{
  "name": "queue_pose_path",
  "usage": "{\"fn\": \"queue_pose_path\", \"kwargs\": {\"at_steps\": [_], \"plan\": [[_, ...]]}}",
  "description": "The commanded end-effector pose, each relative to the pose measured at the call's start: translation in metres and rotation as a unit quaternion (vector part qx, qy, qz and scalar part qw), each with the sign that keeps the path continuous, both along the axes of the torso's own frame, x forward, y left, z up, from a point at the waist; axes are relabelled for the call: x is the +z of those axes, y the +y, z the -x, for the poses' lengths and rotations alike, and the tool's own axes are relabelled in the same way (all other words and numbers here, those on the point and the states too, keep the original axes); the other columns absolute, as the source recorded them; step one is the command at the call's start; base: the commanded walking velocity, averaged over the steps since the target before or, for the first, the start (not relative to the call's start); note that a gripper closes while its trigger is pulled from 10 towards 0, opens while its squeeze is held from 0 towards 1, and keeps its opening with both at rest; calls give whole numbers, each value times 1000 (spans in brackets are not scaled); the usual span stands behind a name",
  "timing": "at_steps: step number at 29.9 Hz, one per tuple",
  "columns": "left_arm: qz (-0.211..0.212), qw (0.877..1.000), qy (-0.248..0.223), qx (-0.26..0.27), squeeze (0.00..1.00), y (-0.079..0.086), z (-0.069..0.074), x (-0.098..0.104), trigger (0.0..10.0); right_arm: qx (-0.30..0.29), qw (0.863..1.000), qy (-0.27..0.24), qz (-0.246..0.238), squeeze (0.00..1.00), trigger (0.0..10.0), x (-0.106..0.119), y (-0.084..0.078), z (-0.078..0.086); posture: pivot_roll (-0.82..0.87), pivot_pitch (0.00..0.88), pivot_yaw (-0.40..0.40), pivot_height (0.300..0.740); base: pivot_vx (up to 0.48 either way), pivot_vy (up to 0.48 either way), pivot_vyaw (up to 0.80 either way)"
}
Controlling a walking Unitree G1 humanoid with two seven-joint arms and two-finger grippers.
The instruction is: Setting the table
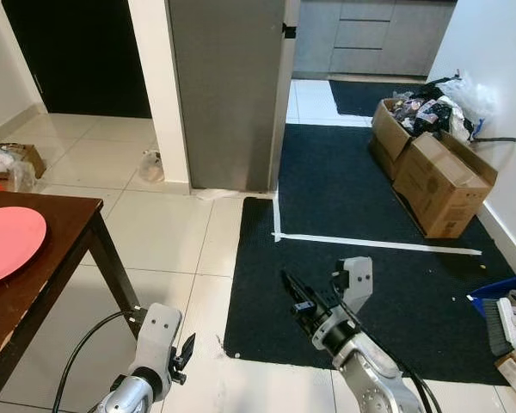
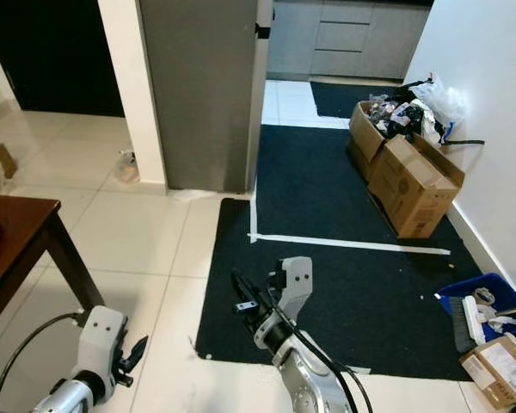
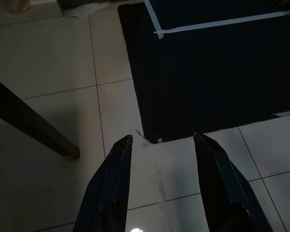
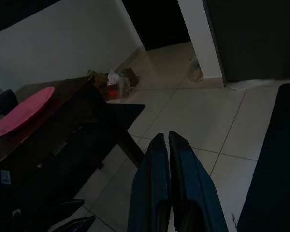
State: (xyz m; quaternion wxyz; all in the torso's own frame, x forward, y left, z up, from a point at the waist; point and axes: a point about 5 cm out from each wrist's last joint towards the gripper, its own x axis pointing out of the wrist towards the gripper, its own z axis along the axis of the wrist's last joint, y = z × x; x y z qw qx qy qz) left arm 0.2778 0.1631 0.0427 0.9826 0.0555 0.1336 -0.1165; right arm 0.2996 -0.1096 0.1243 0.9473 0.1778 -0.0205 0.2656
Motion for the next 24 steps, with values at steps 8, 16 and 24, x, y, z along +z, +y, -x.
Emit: {"fn": "queue_pose_path", "kwargs": {"at_steps": [8,16,24], "plan": [[-6,1000,8,-1,0,1,3,-3,10000,-72,996,47,-7,0,10000,-14,-22,-6,44,52,41,740,0,0,195],[-6,1000,12,-8,0,-3,4,-6,10000,-91,992,81,36,0,10000,-37,-34,1,35,49,38,740,0,0,0],[-20,999,18,-21,0,-7,5,-11,10000,-96,988,104,61,0,10000,-53,-35,5,32,45,37,740,0,0,0]]}}
